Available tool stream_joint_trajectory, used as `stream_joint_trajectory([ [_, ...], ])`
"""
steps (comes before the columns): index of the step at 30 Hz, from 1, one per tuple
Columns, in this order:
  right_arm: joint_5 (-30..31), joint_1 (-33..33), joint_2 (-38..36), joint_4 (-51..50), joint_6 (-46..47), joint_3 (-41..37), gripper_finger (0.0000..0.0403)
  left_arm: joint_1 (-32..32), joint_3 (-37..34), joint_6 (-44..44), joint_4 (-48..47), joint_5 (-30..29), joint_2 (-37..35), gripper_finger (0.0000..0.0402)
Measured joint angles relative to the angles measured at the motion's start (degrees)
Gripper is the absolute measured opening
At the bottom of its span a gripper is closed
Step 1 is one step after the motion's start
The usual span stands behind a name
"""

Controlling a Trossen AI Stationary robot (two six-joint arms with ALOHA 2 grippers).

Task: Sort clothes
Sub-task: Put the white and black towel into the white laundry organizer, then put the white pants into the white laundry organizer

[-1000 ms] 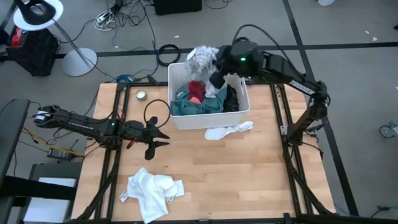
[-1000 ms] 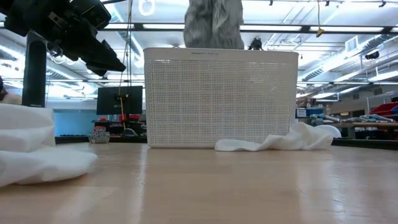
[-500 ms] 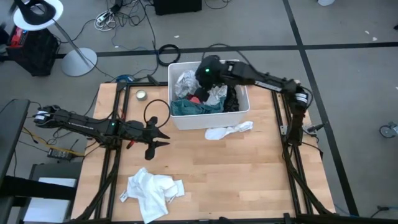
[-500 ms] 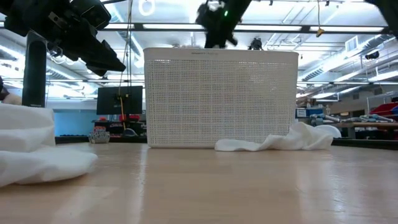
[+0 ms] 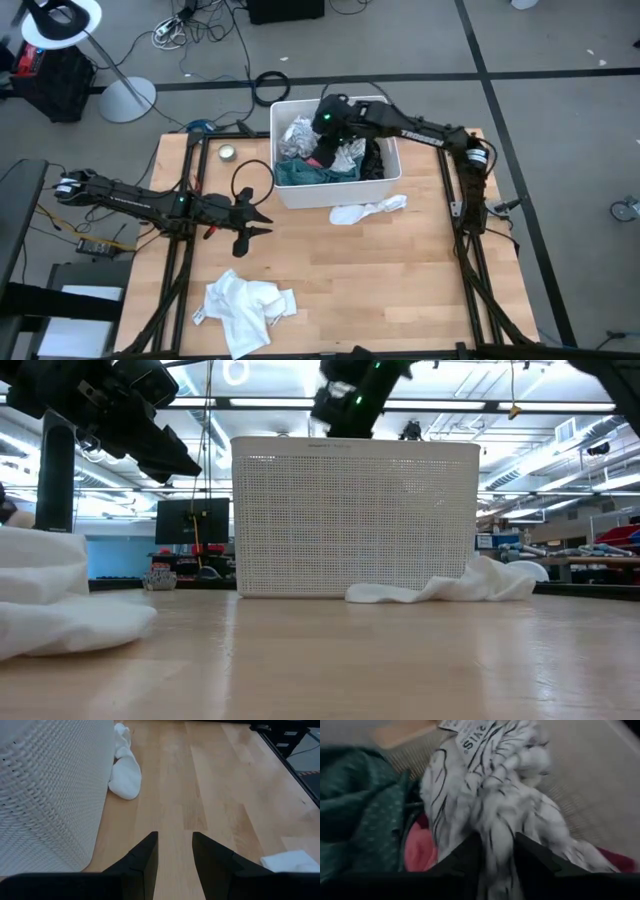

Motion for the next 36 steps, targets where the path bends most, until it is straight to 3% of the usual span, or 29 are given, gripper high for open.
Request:
stream_joint_trajectory([
  [7, 0.02, 0.00, -6.70, -1.72, 0.40, 0.04, 0.0182, -0.01, 0.01, -0.02, -0.07, 0.00, 0.00, 0.0126],
  [12, 0.14, 1.32, -11.96, -3.02, 2.14, 0.07, 0.0209, 0.01, 0.00, -0.04, -0.20, 0.00, 0.00, 0.0126],
  [24, 0.10, 12.18, -17.94, -11.48, 5.15, 0.07, 0.0204, 0.00, 0.01, -0.72, -0.29, 0.02, 0.00, 0.0126],
  [36, 2.36, 23.02, -18.27, -19.86, 8.87, 0.04, 0.0203, 0.01, 0.01, -3.28, -1.58, 2.14, 0.00, 0.0126],
])
